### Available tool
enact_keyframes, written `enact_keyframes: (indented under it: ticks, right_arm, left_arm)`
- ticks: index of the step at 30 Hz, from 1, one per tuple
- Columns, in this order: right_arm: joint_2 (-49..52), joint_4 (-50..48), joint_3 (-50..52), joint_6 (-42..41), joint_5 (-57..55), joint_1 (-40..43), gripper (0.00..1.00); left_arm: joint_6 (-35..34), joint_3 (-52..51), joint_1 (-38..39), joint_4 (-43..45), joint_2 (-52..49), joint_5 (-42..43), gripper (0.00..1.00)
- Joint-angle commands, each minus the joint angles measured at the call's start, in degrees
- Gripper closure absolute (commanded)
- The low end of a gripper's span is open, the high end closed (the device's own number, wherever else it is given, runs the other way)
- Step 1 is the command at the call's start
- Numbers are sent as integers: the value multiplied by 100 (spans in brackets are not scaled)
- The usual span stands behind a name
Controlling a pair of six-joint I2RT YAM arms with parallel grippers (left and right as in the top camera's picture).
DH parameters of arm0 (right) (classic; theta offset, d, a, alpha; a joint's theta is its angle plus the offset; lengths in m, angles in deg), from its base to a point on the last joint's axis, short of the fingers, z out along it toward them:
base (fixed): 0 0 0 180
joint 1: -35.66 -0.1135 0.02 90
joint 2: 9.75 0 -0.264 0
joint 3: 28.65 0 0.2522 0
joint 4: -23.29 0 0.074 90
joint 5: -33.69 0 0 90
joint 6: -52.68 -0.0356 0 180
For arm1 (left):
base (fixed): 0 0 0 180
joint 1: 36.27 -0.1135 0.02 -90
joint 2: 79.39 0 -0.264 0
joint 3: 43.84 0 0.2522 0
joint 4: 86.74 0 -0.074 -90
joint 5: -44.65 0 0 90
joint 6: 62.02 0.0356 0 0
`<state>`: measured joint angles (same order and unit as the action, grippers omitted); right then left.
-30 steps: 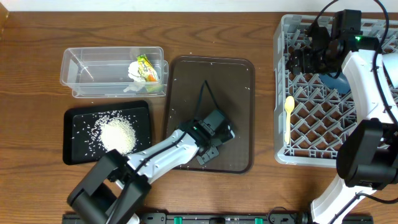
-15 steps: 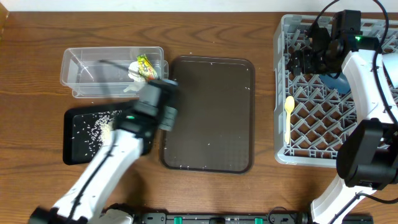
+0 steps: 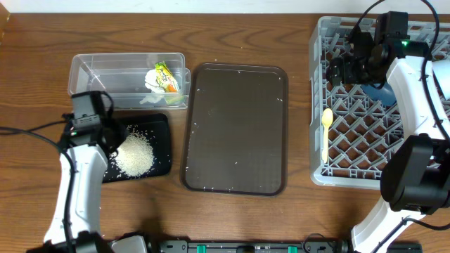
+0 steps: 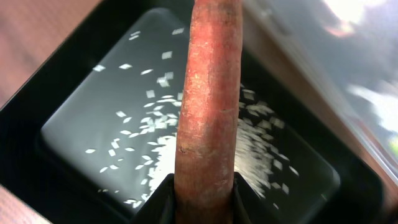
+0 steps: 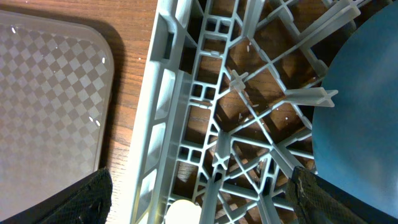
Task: Sort waste into correct bins and load items into the dishwasher rack
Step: 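Carry the carrot with the left gripper and drop it on the black tray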
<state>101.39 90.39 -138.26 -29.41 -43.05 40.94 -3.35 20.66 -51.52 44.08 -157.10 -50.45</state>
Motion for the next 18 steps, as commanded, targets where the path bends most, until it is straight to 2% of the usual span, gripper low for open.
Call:
enact_keyframes:
  ticks: [1, 9, 14, 18]
  right_arm:
    - [-55, 22, -13, -59, -17, 0, 10]
    - [-55, 39, -13, -59, -17, 0, 10]
    - [-55, 85, -13, -59, -17, 0, 11]
    - [-55, 129, -13, -59, -20, 0, 11]
  left_arm:
    - [-586, -94, -251, 15, -372, -50, 93]
    - [-586, -94, -409, 302, -1379, -52, 93]
    - [-586, -94, -409, 468, -1676, -55, 93]
    - [-584, -94, -409, 468, -1690, -52, 83]
